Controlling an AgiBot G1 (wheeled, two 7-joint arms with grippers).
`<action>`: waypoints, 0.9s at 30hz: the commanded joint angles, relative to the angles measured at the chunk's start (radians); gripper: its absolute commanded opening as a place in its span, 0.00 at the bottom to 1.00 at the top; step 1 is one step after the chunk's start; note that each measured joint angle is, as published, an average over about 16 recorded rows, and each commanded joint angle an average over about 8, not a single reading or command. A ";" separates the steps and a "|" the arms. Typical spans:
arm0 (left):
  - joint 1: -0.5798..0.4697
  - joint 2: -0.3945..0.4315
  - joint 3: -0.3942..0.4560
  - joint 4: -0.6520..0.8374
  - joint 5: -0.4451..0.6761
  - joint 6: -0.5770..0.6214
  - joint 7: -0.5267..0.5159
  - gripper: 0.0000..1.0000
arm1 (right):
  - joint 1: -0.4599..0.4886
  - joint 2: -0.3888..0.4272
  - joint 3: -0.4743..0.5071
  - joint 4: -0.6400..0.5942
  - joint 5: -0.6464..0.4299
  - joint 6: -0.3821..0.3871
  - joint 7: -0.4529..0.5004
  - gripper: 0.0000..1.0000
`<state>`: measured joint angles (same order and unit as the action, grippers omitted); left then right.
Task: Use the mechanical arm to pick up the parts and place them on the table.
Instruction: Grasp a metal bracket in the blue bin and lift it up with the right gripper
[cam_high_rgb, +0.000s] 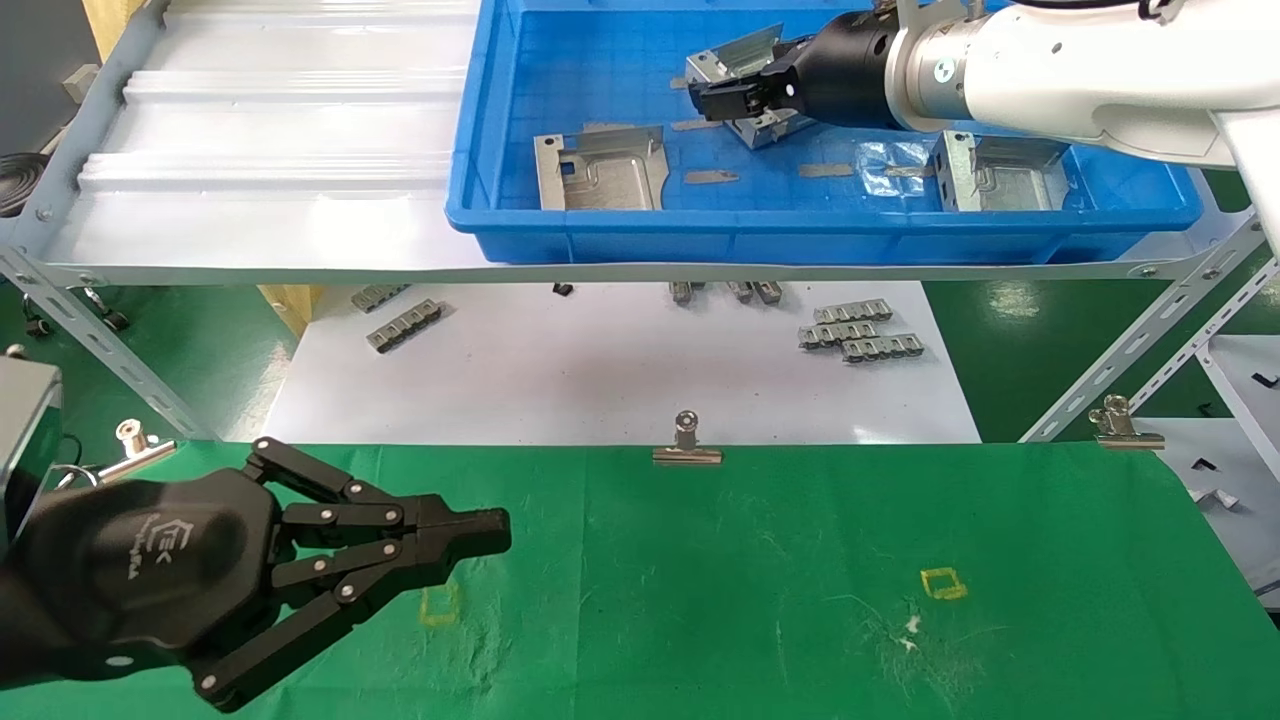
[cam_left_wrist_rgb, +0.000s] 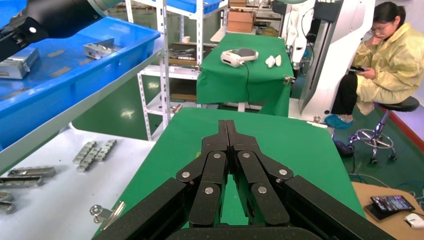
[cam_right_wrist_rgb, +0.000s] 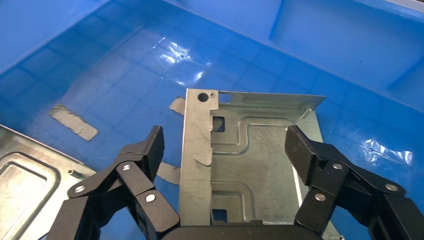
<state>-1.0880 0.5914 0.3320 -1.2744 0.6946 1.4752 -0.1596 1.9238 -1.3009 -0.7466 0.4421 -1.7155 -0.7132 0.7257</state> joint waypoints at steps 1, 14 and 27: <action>0.000 0.000 0.000 0.000 0.000 0.000 0.000 0.00 | 0.009 -0.011 -0.001 -0.023 -0.001 0.001 -0.010 0.00; 0.000 0.000 0.000 0.000 0.000 0.000 0.000 0.00 | 0.024 -0.026 -0.005 -0.059 0.015 -0.014 -0.072 0.00; 0.000 0.000 0.001 0.000 0.000 0.000 0.000 0.00 | 0.048 -0.031 -0.019 -0.078 0.018 -0.032 -0.096 0.00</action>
<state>-1.0882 0.5911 0.3327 -1.2744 0.6941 1.4749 -0.1593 1.9720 -1.3256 -0.7594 0.3747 -1.6886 -0.7498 0.6260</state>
